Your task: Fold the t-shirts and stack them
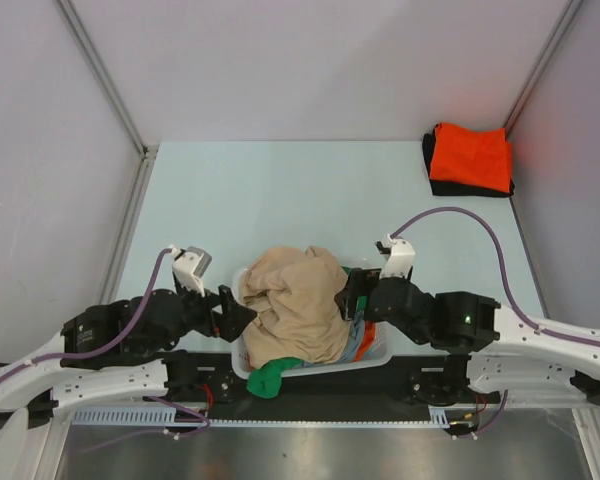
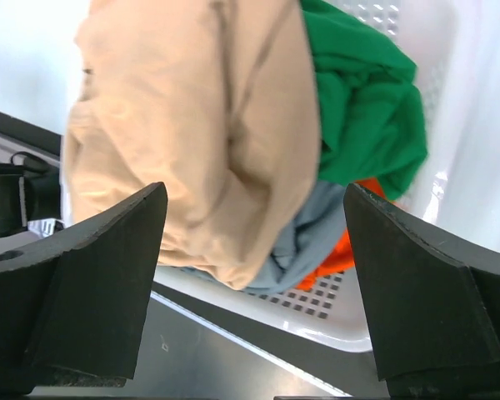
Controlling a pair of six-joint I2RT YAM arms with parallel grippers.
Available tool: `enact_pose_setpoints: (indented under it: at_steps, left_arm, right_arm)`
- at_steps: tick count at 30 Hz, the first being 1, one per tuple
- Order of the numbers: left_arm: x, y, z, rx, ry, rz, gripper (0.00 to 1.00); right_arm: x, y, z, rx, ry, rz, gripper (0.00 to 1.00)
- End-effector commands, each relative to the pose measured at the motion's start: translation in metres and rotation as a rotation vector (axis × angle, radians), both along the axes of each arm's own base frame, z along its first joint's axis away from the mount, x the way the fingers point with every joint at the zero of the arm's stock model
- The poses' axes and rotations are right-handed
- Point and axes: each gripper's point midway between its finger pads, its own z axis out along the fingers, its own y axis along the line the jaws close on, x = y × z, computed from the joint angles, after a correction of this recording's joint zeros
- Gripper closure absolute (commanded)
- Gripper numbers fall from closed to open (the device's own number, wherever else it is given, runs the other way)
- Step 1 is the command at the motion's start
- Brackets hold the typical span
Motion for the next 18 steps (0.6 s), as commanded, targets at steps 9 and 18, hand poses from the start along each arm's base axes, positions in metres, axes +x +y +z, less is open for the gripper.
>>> enact_pose_setpoints:
  at_steps: [9,18]
  left_arm:
    - [0.024,0.042,0.021,0.035,-0.144,0.154,0.00]
    - [0.024,0.039,0.021,-0.062,-0.187,0.137,0.00]
  right_arm:
    - [0.001,0.051,0.017,-0.010,-0.038,0.089,0.09]
    - [0.003,0.071,0.003,-0.049,0.000,0.080,0.25]
